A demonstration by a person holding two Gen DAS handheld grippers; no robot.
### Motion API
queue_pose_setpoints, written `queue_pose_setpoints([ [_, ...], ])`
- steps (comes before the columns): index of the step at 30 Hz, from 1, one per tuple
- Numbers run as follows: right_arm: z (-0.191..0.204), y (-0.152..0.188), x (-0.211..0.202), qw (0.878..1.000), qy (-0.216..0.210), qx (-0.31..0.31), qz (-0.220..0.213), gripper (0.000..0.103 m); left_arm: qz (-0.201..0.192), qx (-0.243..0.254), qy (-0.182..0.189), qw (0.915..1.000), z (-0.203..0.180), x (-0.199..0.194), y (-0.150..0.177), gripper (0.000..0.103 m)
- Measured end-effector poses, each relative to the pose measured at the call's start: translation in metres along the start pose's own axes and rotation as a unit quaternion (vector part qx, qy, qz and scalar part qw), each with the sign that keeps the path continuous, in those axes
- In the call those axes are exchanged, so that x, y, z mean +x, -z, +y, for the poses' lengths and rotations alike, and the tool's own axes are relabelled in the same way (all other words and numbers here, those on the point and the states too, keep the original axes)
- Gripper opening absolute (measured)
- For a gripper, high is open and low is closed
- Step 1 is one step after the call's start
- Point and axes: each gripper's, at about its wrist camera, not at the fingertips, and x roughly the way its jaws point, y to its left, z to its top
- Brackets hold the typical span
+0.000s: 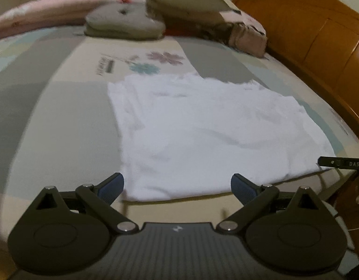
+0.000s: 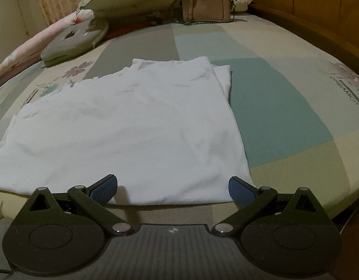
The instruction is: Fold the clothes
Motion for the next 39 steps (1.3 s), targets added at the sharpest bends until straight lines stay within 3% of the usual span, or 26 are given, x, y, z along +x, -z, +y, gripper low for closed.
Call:
queue_pose_setpoints([
  [5, 0.002, 0.001, 0.003, 1.000, 0.008, 0.000, 0.007, 0.103, 0.009, -0.038, 0.009, 0.9992, 0.023, 0.012, 0.004, 0.099],
  [9, 0.005, 0.000, 0.001, 1.000, 0.012, 0.001, 0.012, 0.103, -0.001, -0.034, 0.034, 0.9989, 0.027, 0.021, 0.003, 0.099],
  [12, 0.008, -0.001, 0.001, 1.000, 0.017, 0.000, 0.016, 0.103, -0.014, -0.034, 0.064, 0.9973, 0.031, 0.020, 0.001, 0.099],
  [17, 0.017, -0.001, 0.004, 1.000, 0.019, -0.011, 0.020, 0.103, -0.008, -0.075, 0.130, 0.9887, 0.044, 0.023, 0.001, 0.099],
  [21, 0.022, -0.001, 0.004, 0.999, 0.012, -0.024, 0.021, 0.103, 0.010, -0.071, 0.146, 0.9867, 0.052, 0.013, 0.009, 0.098],
  [25, 0.024, -0.002, 0.008, 0.999, 0.015, -0.027, 0.023, 0.103, 0.006, -0.049, 0.112, 0.9924, 0.053, -0.003, 0.007, 0.098],
  [28, 0.027, -0.002, 0.011, 0.999, 0.018, -0.029, 0.024, 0.103, -0.024, -0.037, 0.122, 0.9915, 0.047, -0.008, -0.009, 0.099],
  [33, 0.033, -0.003, 0.011, 0.998, 0.022, -0.044, 0.028, 0.103, -0.029, 0.009, 0.132, 0.9908, 0.020, 0.020, -0.036, 0.099],
  [39, 0.043, -0.021, 0.011, 0.999, -0.017, -0.036, 0.014, 0.103, -0.019, 0.023, 0.113, 0.9932, 0.007, 0.046, -0.055, 0.099],
])
